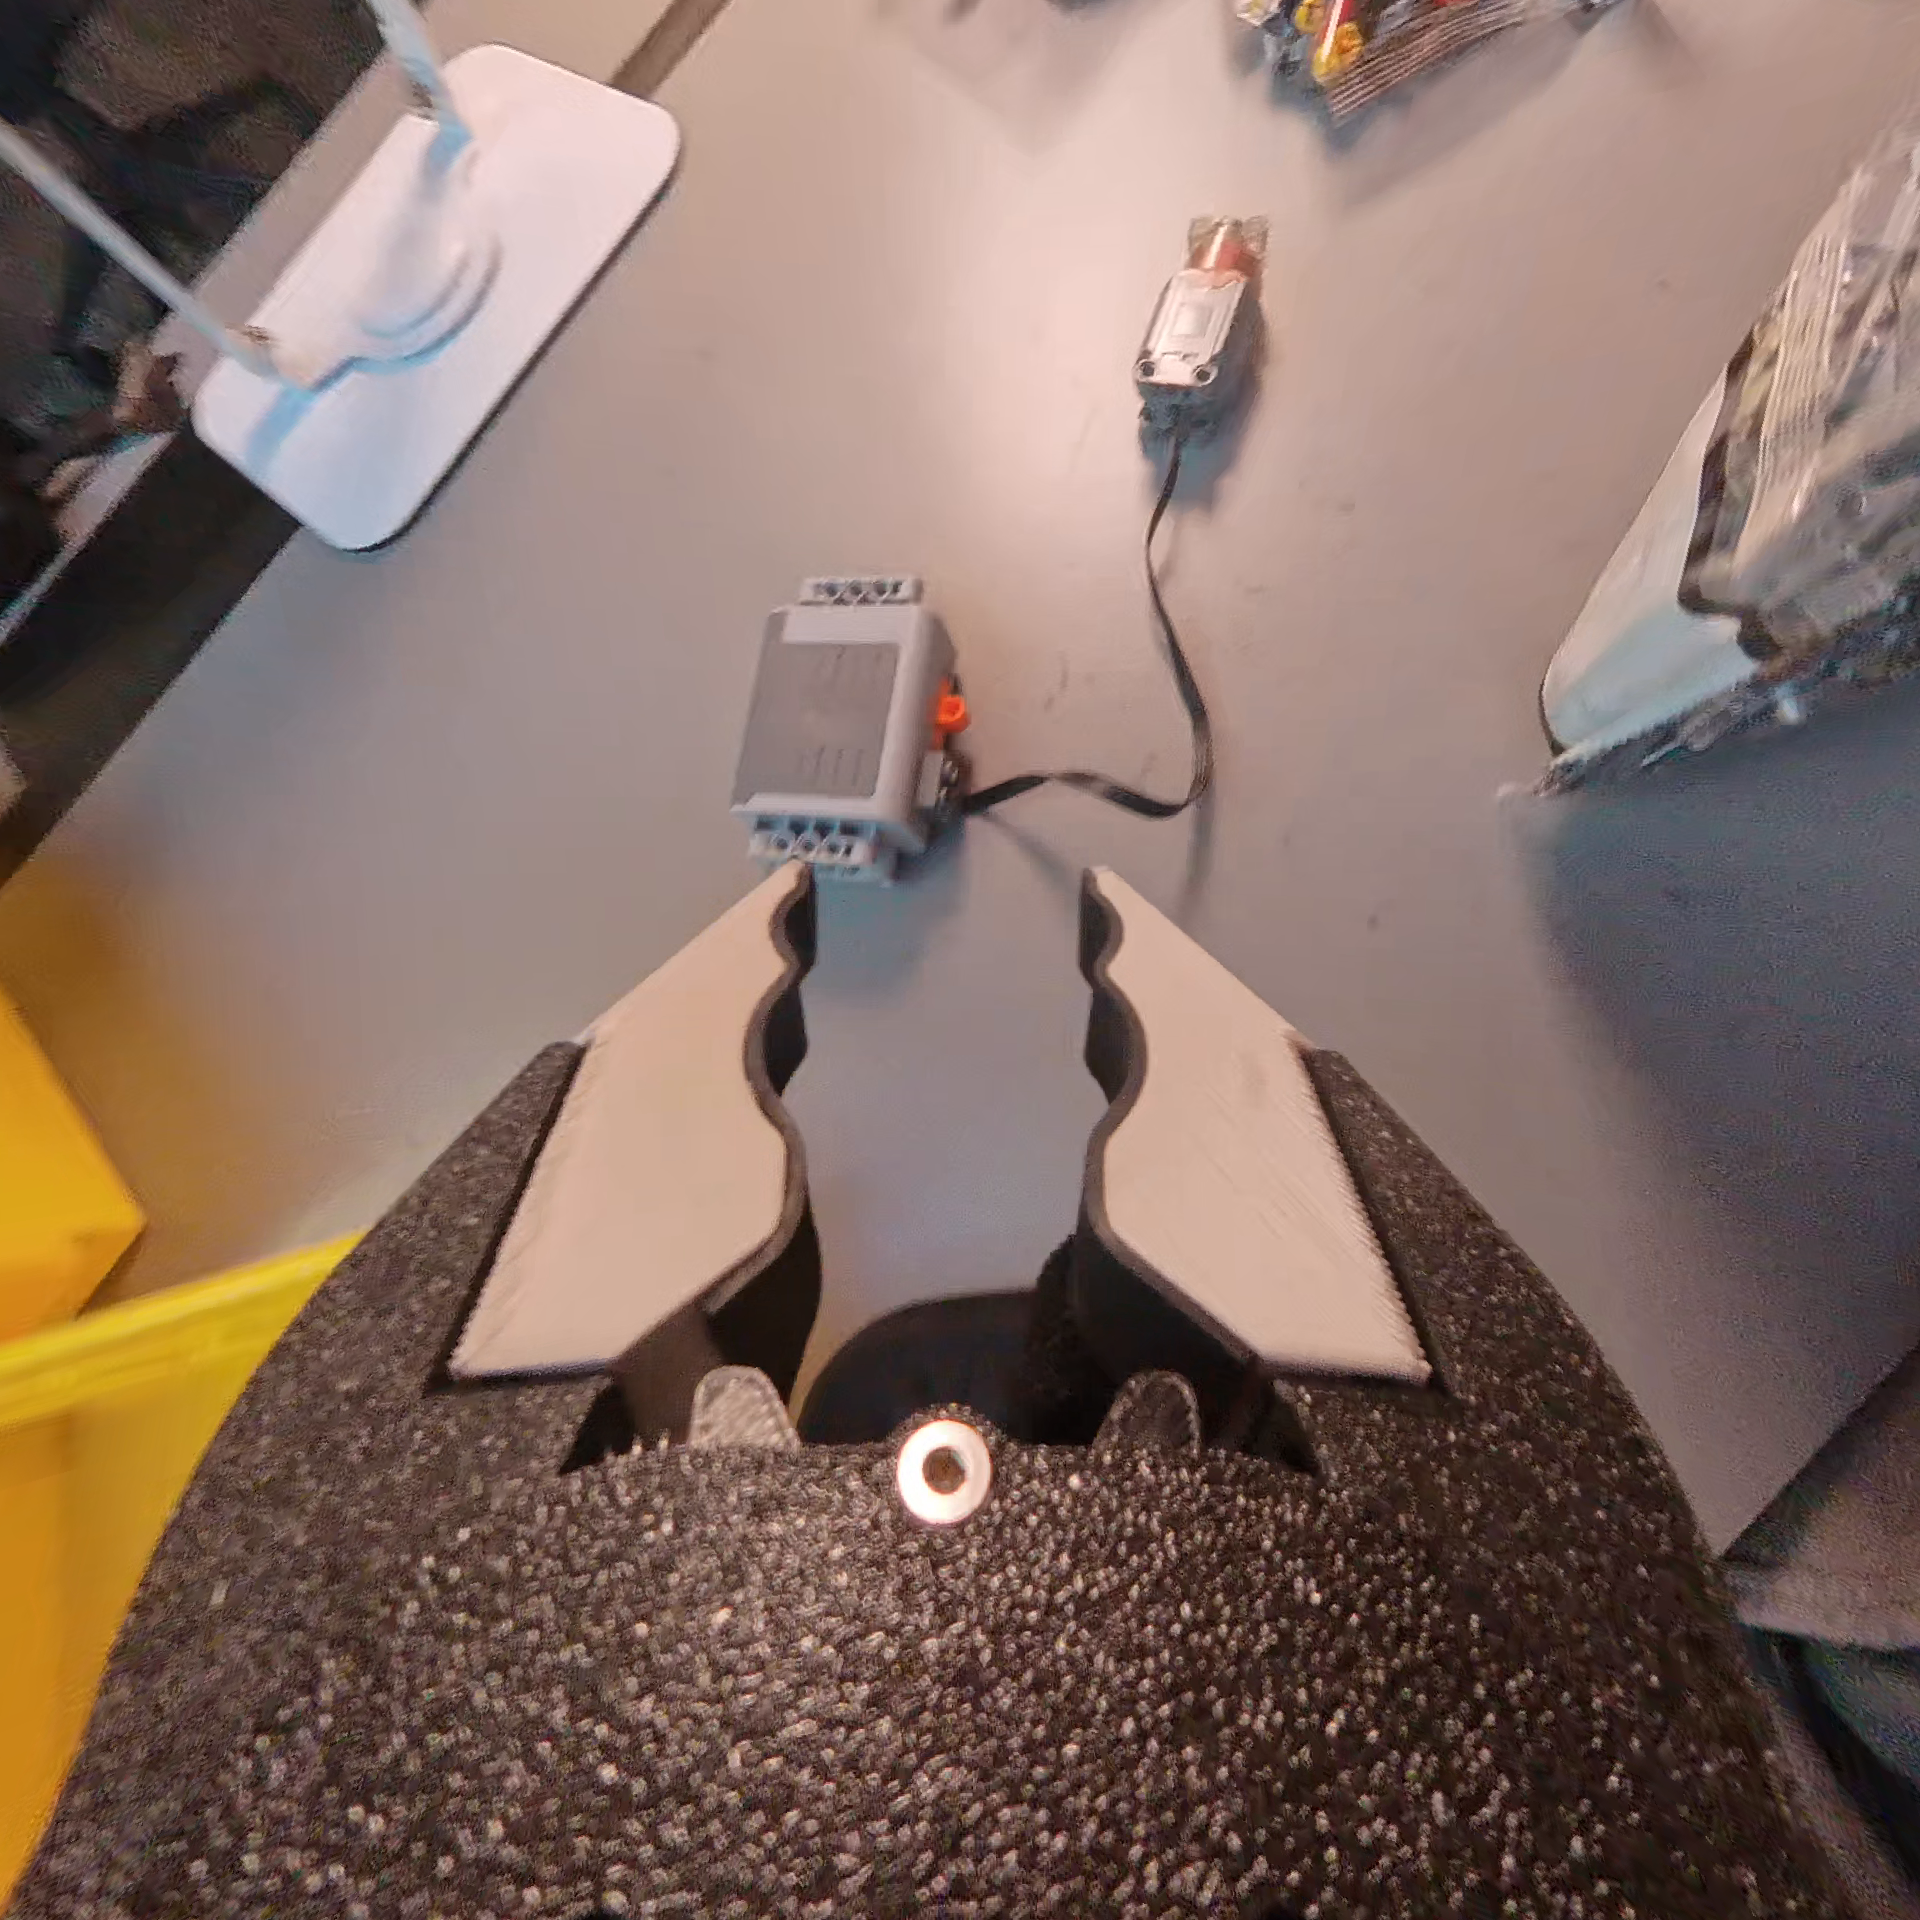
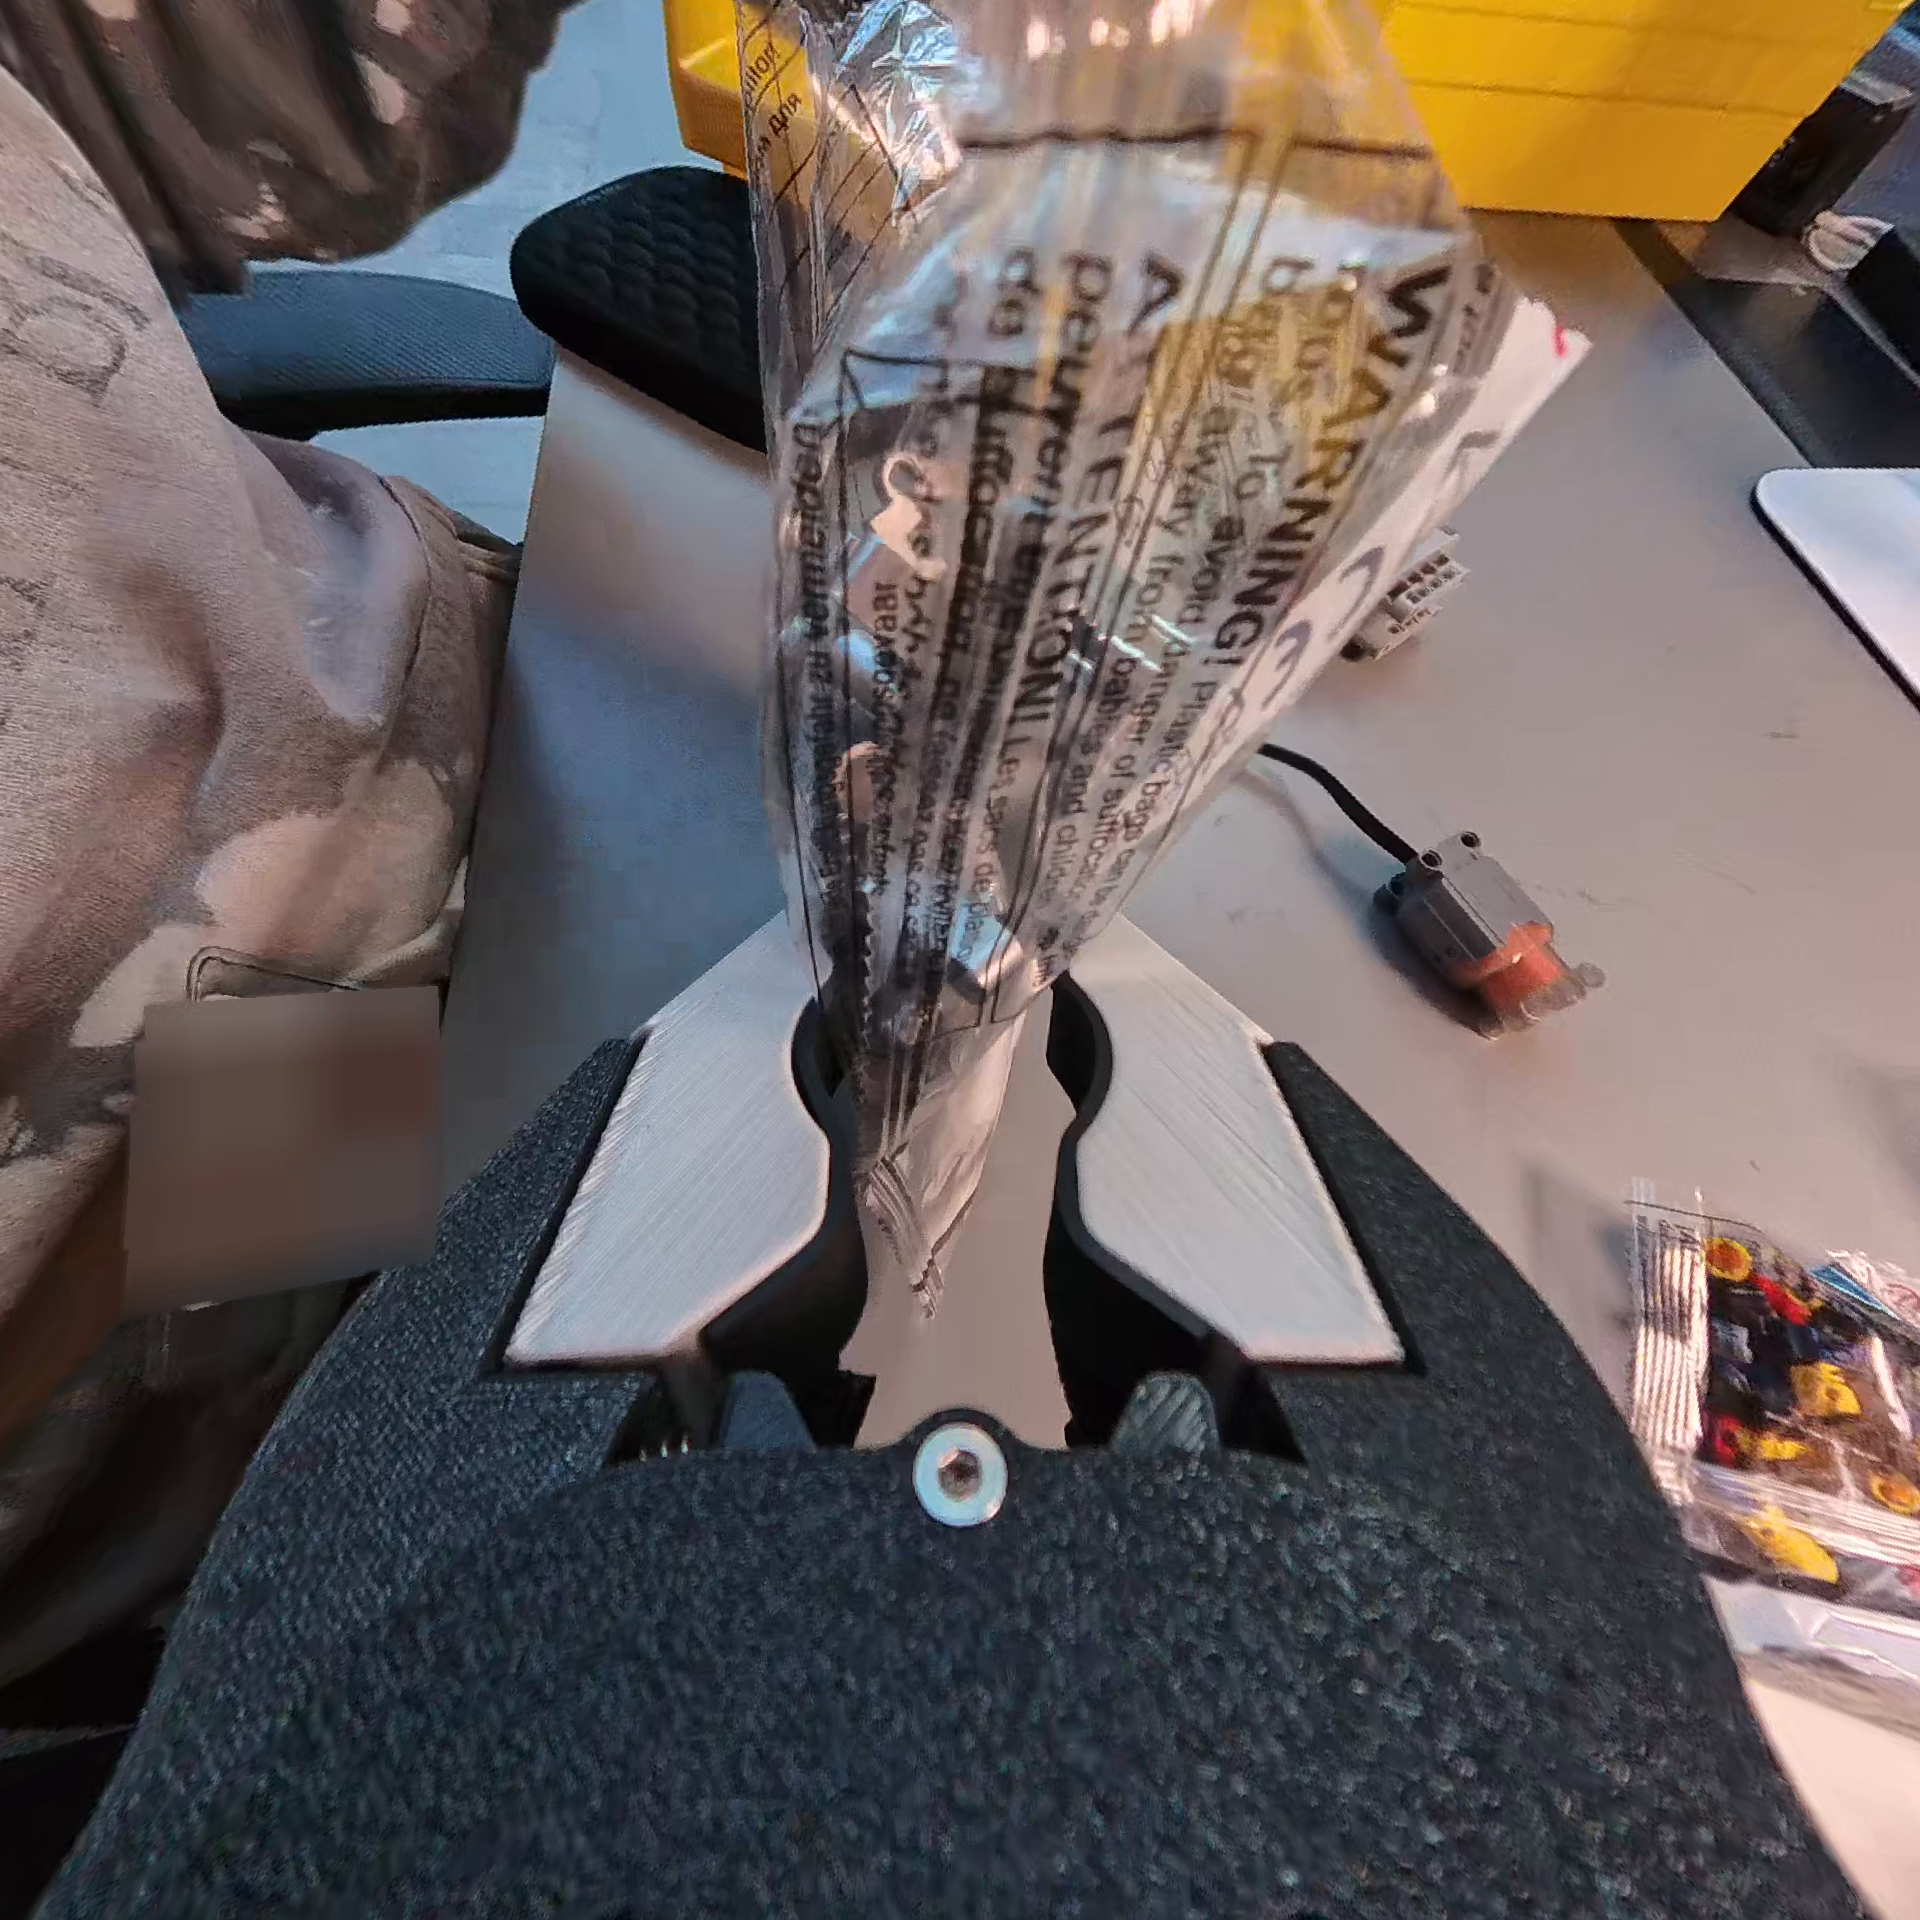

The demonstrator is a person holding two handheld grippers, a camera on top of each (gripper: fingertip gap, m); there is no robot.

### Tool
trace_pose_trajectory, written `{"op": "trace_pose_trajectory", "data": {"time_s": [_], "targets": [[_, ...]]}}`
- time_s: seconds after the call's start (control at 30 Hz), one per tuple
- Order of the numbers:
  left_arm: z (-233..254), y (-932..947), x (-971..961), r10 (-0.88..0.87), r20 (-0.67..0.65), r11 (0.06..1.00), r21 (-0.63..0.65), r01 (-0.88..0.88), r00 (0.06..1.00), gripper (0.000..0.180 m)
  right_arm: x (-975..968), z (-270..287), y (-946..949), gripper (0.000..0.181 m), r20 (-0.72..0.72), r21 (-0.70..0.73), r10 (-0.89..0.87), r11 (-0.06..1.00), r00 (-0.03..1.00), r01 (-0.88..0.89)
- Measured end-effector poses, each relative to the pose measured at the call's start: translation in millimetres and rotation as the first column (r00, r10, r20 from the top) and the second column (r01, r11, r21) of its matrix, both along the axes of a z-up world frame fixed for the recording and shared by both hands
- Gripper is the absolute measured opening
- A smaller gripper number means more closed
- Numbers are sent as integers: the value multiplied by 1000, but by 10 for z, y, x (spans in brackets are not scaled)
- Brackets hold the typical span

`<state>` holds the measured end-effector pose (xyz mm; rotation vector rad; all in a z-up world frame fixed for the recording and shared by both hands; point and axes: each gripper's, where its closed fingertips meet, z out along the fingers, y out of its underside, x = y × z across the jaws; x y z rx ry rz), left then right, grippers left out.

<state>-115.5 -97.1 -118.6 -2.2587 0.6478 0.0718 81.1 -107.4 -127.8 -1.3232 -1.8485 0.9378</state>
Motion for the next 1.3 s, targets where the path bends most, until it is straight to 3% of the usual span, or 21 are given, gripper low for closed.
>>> {"op": "trace_pose_trajectory", "data": {"time_s": [0.13,0.23,0.33,0.37,0.5,0.67,0.87,1.17,1.3], "targets": [[-460,617,-19,63,-80,978,-193,-77,995,87,66,11,25,31,-4,11,-8,1000,1000,8],[-694,880,-59,103,-68,950,-290,-119,992,87,139,14,57,30,-8,26,-23,999,1000,23],[-825,951,-56,46,-50,934,-352,-61,998,73,236,11,119,30,-14,31,-46,998,999,47],[-816,964,-55,6,-61,936,-351,-27,998,63,268,9,146,30,-16,31,-55,998,998,56],[-803,1042,63,-131,-97,931,-354,89,987,61,352,-2,239,30,-32,18,-76,997,997,77],[-544,1597,407,-245,-133,951,-226,211,960,61,358,-20,298,30,-51,-5,-87,996,995,87],[-290,2732,666,-297,-288,955,-102,279,910,62,347,-28,304,30,-57,-21,-100,995,993,99],[-554,3604,394,-322,-379,944,-198,264,868,61,392,-27,321,29,-63,-57,-132,990,989,128],[-499,3588,-46,-309,-477,950,-201,240,823,62,393,-19,338,30,-67,-80,-134,988,989,129]]}}
